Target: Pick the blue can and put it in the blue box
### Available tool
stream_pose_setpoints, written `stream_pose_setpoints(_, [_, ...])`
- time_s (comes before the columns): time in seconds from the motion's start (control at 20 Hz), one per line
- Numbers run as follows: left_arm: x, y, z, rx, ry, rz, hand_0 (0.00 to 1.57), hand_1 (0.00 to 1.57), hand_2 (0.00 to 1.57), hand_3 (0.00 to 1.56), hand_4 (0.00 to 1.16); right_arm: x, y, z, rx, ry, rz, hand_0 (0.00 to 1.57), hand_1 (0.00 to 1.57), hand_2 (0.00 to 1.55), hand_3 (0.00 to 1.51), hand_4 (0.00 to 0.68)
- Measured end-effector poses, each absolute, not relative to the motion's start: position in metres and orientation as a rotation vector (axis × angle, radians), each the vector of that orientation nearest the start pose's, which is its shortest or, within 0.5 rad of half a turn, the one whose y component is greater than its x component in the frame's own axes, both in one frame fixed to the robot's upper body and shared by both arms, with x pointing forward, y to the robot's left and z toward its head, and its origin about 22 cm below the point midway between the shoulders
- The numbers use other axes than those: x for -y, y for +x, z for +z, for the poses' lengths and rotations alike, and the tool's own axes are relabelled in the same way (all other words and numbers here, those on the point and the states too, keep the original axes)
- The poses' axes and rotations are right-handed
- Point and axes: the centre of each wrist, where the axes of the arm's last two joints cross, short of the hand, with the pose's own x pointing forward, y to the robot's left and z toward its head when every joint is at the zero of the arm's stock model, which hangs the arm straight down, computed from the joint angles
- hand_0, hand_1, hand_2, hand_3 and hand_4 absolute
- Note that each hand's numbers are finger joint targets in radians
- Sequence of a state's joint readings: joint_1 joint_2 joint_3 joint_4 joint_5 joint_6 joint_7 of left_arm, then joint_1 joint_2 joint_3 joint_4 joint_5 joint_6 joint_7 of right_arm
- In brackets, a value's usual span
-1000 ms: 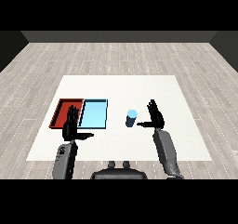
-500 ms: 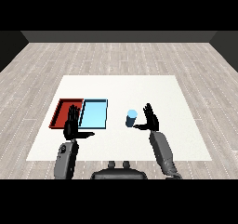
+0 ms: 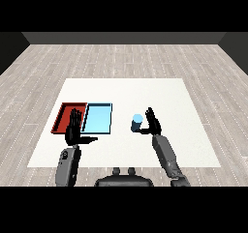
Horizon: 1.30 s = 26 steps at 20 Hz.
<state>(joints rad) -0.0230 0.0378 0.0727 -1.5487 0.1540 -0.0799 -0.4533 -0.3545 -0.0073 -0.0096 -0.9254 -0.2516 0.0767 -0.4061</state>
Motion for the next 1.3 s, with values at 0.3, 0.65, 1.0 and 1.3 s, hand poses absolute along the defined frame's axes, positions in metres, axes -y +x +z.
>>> stream_pose_setpoints(0.3, [-0.254, 0.243, 0.005, 2.039, -0.090, 0.113, 0.00, 0.00, 0.00, 0.00, 0.00, 0.184, 0.318, -0.066, 1.625, 0.295, -0.101, 0.00, 0.00, 0.00, 0.00, 0.000])
stream_pose_setpoints(0.65, [-0.255, 0.237, 0.009, 2.035, -0.084, 0.107, 0.00, 0.00, 0.00, 0.00, 0.00, 0.174, 0.325, -0.069, 1.613, 0.306, -0.084, 0.00, 0.00, 0.00, 0.00, 0.000])
stream_pose_setpoints(1.0, [-0.258, 0.240, 0.008, 2.038, -0.077, 0.108, 0.00, 0.00, 0.00, 0.00, 0.00, 0.160, 0.333, -0.067, 1.604, 0.322, -0.066, 0.00, 0.00, 0.00, 0.00, 0.000])
stream_pose_setpoints(1.3, [-0.261, 0.239, 0.003, 2.042, -0.083, 0.108, 0.00, 0.00, 0.00, 0.00, 0.00, 0.152, 0.334, -0.074, 1.594, 0.325, -0.051, 0.00, 0.00, 0.00, 0.00, 0.000])
